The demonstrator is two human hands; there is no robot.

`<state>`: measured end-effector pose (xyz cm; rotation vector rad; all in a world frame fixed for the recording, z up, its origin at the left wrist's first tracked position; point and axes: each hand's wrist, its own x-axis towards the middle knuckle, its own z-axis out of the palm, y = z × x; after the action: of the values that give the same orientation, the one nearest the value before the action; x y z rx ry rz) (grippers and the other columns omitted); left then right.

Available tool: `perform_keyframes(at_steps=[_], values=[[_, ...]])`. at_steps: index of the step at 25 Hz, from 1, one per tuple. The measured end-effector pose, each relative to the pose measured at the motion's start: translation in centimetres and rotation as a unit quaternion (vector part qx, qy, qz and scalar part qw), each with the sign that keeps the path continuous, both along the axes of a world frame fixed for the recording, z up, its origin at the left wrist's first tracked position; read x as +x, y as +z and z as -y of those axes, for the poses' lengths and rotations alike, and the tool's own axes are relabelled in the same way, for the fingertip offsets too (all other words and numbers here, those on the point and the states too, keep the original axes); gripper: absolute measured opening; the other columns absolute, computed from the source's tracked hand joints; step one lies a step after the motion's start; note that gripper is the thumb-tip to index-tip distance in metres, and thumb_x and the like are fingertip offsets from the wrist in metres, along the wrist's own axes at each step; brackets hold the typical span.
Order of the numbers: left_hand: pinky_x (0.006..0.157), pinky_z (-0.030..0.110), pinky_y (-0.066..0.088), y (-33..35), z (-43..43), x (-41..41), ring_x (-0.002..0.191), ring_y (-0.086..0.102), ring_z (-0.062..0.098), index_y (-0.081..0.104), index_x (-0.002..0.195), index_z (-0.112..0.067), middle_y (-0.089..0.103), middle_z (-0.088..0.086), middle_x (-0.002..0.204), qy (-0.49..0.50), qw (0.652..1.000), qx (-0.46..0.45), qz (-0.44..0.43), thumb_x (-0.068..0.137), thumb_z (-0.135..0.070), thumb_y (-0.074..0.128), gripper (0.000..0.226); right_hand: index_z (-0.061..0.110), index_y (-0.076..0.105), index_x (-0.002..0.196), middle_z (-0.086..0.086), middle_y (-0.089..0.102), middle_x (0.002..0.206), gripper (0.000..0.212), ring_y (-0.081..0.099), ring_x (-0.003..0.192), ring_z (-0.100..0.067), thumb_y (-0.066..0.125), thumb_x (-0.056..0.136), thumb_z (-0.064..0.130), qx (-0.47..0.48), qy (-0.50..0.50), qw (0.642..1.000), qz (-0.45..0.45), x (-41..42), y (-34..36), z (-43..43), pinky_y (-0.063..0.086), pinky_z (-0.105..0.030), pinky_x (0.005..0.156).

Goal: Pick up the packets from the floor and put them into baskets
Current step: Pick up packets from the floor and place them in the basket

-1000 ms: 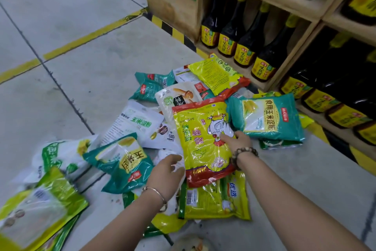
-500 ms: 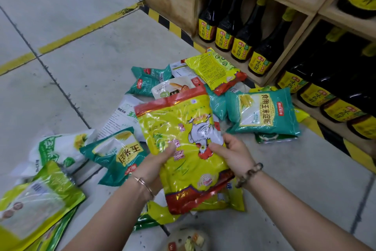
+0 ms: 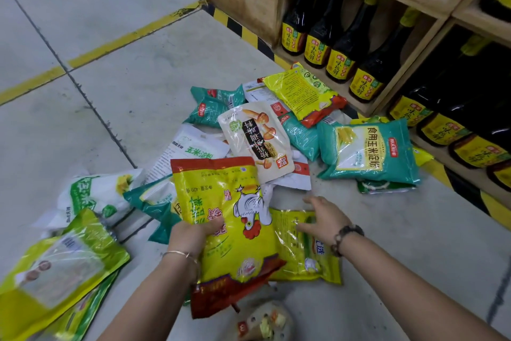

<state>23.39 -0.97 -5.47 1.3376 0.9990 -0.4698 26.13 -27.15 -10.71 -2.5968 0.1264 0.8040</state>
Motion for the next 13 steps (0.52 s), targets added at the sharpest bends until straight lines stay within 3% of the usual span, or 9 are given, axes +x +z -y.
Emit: perform_keyframes(at_steps=[2, 4, 7, 9, 13], values=[[0.098, 0.058, 0.041, 0.1, -0.4, -0.4, 0.112, 0.054, 0.045, 0.051, 0.124, 0.008, 0.056, 0.028, 0.122, -0.011, 1.0, 0.01, -0.007, 0.059, -0.016, 0.085, 0.078, 0.023, 0.025, 0.144, -0.003, 0.027, 0.15, 0.1, 0.031, 0.135, -0.021, 0.071, 0.064, 0.062, -0.028, 0.057, 0.997, -0.036, -0.5, -1.3, -1.2, 0.031, -0.036, 0.109], [0.099, 0.057, 0.04, 0.1, -0.4, -0.4, 0.113, 0.053, 0.044, 0.05, 0.126, 0.006, 0.056, 0.027, 0.123, -0.013, 1.0, 0.013, -0.009, 0.06, -0.018, 0.085, 0.078, 0.024, 0.019, 0.145, -0.004, 0.022, 0.151, 0.111, 0.022, 0.138, -0.023, 0.07, 0.056, 0.067, -0.081, 0.116, 0.99, -0.02, -1.2, -2.7, -2.8, 0.018, -0.042, 0.113], [0.097, 0.056, 0.042, 0.0, -0.4, -0.4, 0.11, 0.055, 0.044, 0.051, 0.123, 0.004, 0.058, 0.026, 0.12, -0.017, 1.0, 0.011, -0.009, 0.062, -0.018, 0.084, 0.073, 0.025, 0.036, 0.132, -0.002, 0.045, 0.131, 0.092, 0.041, 0.122, -0.023, 0.07, 0.056, 0.065, -0.163, 0.117, 0.978, 0.053, -1.6, -3.5, -4.2, 0.026, -0.04, 0.103], [0.094, 0.056, 0.045, -0.1, -0.3, -0.3, 0.104, 0.059, 0.043, 0.054, 0.119, 0.005, 0.061, 0.026, 0.113, -0.023, 1.0, 0.007, -0.01, 0.064, -0.016, 0.083, 0.066, 0.024, 0.05, 0.121, -0.001, 0.055, 0.121, 0.077, 0.05, 0.114, -0.022, 0.068, 0.06, 0.067, -0.168, 0.083, 0.982, 0.012, -0.9, -3.3, -3.9, 0.034, -0.038, 0.093], [0.091, 0.05, 0.049, -0.3, 0.1, -0.2, 0.097, 0.062, 0.038, 0.054, 0.117, 0.006, 0.064, 0.023, 0.107, -0.023, 0.999, 0.019, -0.011, 0.068, -0.015, 0.081, 0.06, 0.016, 0.06, 0.109, -0.006, 0.063, 0.114, 0.059, 0.059, 0.103, -0.026, 0.072, 0.069, 0.057, -0.019, -0.093, 0.994, -0.059, -0.4, -3.1, -0.6, 0.046, -0.031, 0.08]])
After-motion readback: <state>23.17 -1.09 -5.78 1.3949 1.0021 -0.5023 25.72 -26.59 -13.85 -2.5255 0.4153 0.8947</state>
